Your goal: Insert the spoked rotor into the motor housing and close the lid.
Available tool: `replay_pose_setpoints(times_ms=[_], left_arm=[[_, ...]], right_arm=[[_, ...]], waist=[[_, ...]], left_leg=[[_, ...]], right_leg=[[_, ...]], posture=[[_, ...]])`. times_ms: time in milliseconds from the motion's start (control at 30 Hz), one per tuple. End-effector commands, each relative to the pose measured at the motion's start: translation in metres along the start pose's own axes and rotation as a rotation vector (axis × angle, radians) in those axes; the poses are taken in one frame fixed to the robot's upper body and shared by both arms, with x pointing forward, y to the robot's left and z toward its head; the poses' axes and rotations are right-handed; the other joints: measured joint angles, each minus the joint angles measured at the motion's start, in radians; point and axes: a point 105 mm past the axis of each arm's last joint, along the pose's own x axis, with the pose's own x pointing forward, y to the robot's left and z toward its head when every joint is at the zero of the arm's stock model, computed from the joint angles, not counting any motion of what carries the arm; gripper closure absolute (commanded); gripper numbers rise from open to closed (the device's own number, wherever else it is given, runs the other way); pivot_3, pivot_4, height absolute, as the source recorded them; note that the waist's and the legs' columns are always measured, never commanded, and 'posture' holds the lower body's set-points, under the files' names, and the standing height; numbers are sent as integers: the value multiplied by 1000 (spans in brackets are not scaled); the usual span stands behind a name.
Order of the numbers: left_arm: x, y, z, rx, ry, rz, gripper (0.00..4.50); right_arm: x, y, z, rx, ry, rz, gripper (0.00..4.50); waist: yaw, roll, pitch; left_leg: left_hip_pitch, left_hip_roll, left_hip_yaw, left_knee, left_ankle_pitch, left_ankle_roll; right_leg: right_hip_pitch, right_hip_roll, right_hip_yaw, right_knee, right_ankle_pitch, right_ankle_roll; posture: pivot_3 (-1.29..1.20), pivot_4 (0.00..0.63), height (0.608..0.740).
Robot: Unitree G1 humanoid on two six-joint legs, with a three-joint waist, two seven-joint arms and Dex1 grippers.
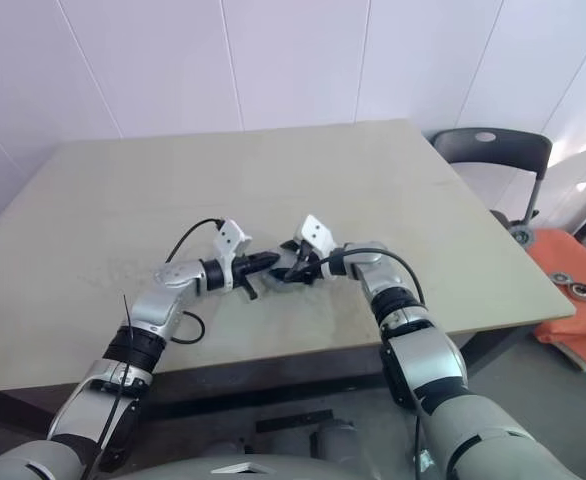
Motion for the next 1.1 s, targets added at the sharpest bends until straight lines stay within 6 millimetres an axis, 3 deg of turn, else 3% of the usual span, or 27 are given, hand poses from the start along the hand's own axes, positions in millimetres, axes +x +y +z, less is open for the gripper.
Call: replay_pose_setpoints(times_ms=[33,400,500,667,767,1100], left_arm=[[0,-7,-13,-27,52,-30,4500],[-3,-9,-17,-34,58,-30,4500],[-4,-9,-19,-37,58,-28,4500],[-6,-9,-19,-40,57,-23,4500],[-6,-9,-19,-41,55,-18,4500],[-7,-8,-19,-43,49,-7,4500]], right_arm=[[7,17,-30,66,93,50,32],[5,18,-20,103,44,83,32],[2,13,-7,129,-9,86,32],[-4,4,37,234,-206,129,32],[-6,7,50,247,-240,177,32],[-7,5,43,215,-198,147,32]], waist=[[0,0,0],[0,0,0],[0,0,0],[4,0,0],[2,2,2],[1,2,2]], left_leg=[[0,0,0,0,0,0],[0,0,0,0,0,0],[-1,0,0,0,0,1],[-3,0,0,0,-1,2],[-4,0,1,0,-3,4],[-5,0,1,0,-3,4]], right_leg=[[0,0,0,0,0,0],[0,0,0,0,0,0],[-1,0,0,0,0,0],[-3,0,0,-1,-1,1],[-5,0,0,-1,-1,1],[-6,0,0,0,-1,1]], posture=[[0,0,740],[0,0,740],[0,0,740],[0,0,740],[0,0,740],[0,0,740]])
